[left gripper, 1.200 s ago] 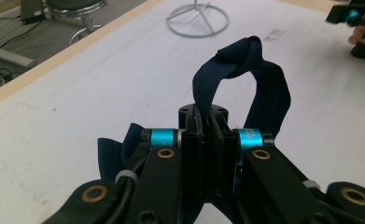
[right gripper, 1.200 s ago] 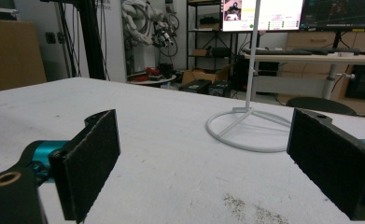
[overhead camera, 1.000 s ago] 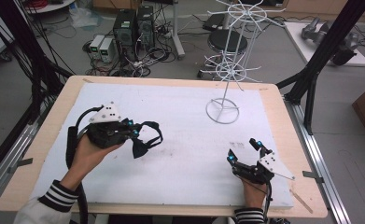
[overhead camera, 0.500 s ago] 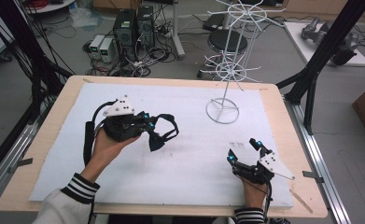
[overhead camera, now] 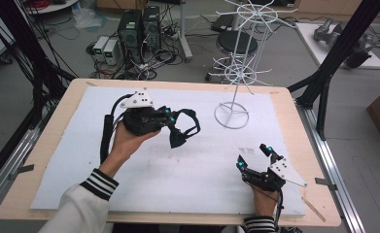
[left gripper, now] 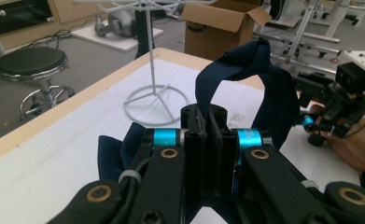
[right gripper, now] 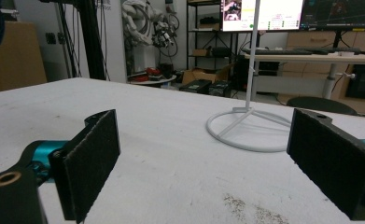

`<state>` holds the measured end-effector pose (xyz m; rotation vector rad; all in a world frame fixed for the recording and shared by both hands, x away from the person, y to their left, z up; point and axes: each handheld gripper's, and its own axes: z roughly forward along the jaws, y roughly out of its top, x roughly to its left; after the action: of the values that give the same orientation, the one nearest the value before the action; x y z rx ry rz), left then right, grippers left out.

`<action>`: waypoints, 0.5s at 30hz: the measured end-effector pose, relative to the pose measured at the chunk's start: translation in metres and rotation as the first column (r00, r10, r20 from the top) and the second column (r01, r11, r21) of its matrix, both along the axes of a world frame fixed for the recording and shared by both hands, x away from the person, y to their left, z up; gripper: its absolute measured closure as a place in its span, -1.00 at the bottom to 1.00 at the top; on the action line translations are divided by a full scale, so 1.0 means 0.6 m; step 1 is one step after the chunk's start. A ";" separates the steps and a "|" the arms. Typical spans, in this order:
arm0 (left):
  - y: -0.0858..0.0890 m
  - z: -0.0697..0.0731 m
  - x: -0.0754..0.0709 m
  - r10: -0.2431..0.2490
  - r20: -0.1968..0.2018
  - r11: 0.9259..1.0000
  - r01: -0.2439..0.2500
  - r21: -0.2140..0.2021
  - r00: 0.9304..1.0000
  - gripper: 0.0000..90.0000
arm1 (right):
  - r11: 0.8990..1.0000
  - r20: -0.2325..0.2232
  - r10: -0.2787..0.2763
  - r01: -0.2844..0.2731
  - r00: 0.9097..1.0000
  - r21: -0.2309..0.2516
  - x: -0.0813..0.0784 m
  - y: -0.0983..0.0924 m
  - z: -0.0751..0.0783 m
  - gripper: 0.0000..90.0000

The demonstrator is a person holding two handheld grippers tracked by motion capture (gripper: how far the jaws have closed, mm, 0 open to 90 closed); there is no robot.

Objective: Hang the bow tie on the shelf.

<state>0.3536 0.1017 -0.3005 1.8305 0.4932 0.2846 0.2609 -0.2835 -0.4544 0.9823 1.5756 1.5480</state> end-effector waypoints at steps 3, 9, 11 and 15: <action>-0.011 -0.002 0.008 -0.012 -0.006 1.000 0.012 -0.016 1.000 0.90 | 1.000 -0.002 0.002 -0.002 1.000 0.002 0.000 0.000 0.000 -0.81; -0.038 -0.001 0.023 -0.034 -0.008 0.999 0.033 -0.034 0.999 0.91 | 1.000 0.003 0.000 0.000 1.000 -0.001 0.001 -0.001 0.000 -0.81; -0.047 0.002 0.028 -0.040 -0.004 0.998 0.040 -0.045 0.999 0.91 | 1.000 0.003 0.001 -0.001 1.000 -0.001 0.001 -0.001 0.000 -0.81; -0.069 0.003 0.038 -0.058 0.007 0.996 0.058 -0.070 0.998 0.91 | 1.000 0.003 0.001 -0.001 1.000 0.000 0.001 -0.001 0.000 -0.81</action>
<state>0.3762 0.0604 -0.2986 1.7723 0.4401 0.2297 0.2613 -0.2840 -0.4545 0.9797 1.5741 1.5494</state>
